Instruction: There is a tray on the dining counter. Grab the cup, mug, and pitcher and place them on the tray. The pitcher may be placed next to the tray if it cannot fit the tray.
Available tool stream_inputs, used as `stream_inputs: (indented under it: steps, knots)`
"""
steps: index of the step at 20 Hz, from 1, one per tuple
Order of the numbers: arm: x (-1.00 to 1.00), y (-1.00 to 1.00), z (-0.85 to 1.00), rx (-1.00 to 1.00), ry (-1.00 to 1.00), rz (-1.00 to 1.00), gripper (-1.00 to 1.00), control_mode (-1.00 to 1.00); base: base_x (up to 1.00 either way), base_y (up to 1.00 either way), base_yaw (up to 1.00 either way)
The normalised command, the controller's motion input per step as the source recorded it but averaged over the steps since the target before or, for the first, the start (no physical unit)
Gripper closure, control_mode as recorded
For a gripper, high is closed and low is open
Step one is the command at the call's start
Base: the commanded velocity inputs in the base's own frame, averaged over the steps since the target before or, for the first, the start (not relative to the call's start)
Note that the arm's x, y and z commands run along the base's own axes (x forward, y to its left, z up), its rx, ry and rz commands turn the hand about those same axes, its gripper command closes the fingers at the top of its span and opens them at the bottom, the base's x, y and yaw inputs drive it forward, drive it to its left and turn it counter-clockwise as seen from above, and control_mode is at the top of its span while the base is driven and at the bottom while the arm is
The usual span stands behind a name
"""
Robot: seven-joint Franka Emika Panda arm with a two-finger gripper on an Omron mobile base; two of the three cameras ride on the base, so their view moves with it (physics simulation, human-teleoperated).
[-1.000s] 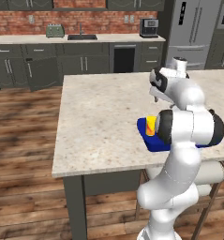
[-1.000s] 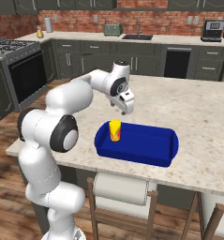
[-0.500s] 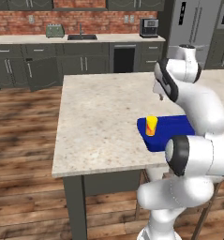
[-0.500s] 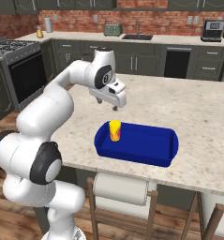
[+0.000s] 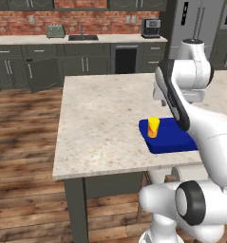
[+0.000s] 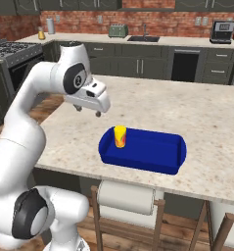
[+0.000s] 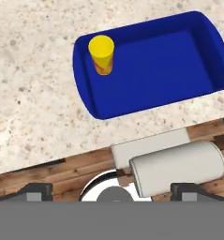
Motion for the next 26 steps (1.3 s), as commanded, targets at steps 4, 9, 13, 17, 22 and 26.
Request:
stream_inputs:
  steps: [4,9,13,17,22,26]
  knots:
    - [-0.98,0.37,0.41,0.00,-0.04,0.03,-1.00,-1.00,0.00,0.00,0.00]
    - [-0.94,0.28,0.33,0.00,-0.09,0.03,-1.00,-1.00,0.00,0.00,0.00]
    - [-0.73,0.13,0.28,0.00,-0.07,0.03,-1.00,-1.00,0.00,0.00,0.00]
    - [-0.48,0.03,0.13,0.00,-0.02,0.05,-1.00,-1.00,0.00,0.00,0.00]
    - [0.00,0.00,0.00,0.00,0.00,0.00,-1.00,1.00,-0.84,0.40,0.06]
    - [0.00,0.00,0.00,0.00,0.00,0.00,-1.00,1.00,-1.00,1.00,0.02]
